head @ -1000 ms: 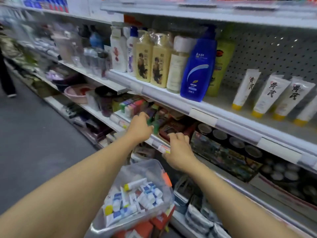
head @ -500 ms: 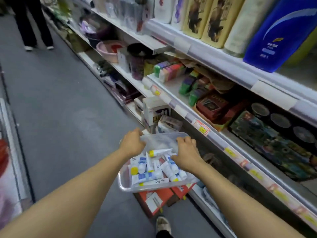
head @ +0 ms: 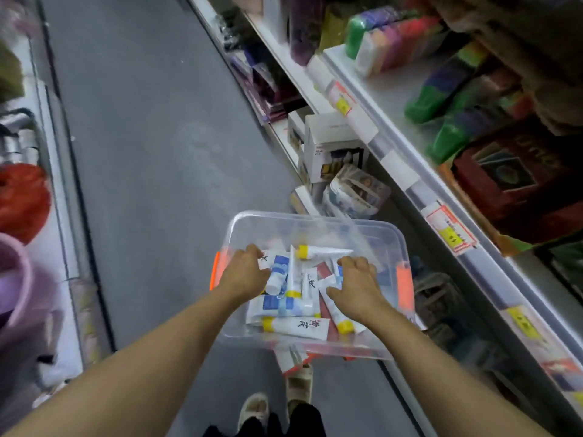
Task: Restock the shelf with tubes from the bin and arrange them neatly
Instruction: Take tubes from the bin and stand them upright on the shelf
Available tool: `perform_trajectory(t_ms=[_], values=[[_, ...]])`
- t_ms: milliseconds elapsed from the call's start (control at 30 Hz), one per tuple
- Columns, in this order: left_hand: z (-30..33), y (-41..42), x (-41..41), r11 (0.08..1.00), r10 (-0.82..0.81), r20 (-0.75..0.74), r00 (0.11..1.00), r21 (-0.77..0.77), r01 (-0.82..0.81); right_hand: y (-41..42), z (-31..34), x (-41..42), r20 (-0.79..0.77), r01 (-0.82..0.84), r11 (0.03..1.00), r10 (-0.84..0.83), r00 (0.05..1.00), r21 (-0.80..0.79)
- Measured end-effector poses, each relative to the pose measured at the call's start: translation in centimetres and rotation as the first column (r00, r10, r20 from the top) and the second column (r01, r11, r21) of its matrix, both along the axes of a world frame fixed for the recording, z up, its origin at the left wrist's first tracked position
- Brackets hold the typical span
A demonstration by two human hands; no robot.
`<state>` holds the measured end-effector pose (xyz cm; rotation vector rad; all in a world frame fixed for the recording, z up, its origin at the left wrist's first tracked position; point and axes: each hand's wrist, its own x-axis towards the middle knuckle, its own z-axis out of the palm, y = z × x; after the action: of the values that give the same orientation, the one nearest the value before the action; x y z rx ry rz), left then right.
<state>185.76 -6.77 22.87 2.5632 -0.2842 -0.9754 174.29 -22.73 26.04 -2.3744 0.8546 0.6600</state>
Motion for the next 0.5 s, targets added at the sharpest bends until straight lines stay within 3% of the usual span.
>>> perform_trajectory(t_ms=[200,500], values=[[-6.9,-1.4,0.9,0.991,0.118,-0.07,0.991,0.066,-0.114,-2.1,-6.7,2.0,-0.023,0.02,0.997,-0.018,1.0,0.071],[-14.5,-1.7,1.6,0.966,0.192,-0.168,0.967,0.206,-0.156,-1.9,-14.2,2.6,-0.084,0.068,0.991,-0.058,0.995,0.115]])
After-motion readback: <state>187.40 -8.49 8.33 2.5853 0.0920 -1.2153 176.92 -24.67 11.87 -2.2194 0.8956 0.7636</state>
